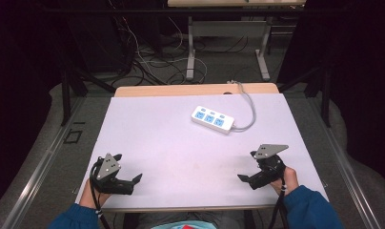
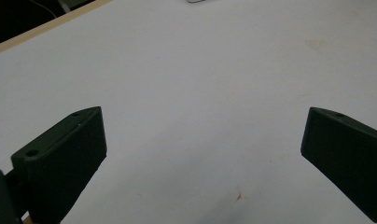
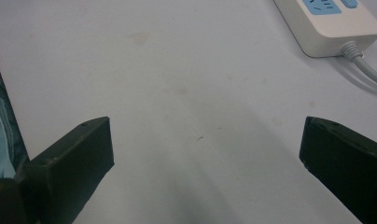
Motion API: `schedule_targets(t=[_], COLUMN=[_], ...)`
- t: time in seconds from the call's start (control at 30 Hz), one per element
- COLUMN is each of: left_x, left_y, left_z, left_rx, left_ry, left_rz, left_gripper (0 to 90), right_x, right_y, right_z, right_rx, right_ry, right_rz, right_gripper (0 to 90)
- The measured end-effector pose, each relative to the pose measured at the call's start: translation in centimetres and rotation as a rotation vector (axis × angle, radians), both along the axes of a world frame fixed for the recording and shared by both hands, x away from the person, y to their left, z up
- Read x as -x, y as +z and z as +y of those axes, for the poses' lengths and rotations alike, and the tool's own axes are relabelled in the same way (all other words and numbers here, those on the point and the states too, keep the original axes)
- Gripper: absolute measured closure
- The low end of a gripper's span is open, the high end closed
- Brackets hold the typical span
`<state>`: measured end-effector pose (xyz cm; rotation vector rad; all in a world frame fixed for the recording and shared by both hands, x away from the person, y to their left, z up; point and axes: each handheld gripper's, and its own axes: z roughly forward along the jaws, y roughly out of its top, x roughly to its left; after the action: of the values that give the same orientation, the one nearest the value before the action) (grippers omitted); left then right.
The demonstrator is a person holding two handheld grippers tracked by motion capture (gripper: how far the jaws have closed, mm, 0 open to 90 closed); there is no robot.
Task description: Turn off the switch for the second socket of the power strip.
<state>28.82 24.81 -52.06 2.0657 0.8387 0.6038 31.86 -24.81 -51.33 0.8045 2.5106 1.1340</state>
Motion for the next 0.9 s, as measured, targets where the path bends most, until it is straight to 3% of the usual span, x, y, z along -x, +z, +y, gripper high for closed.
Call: schedule_targets(t=[0.23,0.4,0.53,0.9], left_x=[0.0,-0.2,-0.1,-0.2], left_y=[0.1,-0.1,0.0,0.0], left_z=[-0.1,-0.1,-0.1,-0.2], left_rx=[-0.021,-0.016,-0.017,-0.031], left_ry=[-0.003,-0.001,-0.004,-0.013], left_rz=[-0.004,0.021,0.018,0.021], left_gripper=[0.2,0.2,0.2,0.2], right_x=[-0.1,-0.3,-0.4,-2.0], right_y=[0.0,0.0,0.0,0.4], right_z=[-0.1,0.0,0.1,0.8], right_rx=[0.002,0.002,0.004,0.018], right_ry=[-0.003,-0.009,-0.019,-0.021], right_rz=[-0.003,-0.005,-0.002,-0.021], right_gripper=[2.6,2.6,2.6,2.7])
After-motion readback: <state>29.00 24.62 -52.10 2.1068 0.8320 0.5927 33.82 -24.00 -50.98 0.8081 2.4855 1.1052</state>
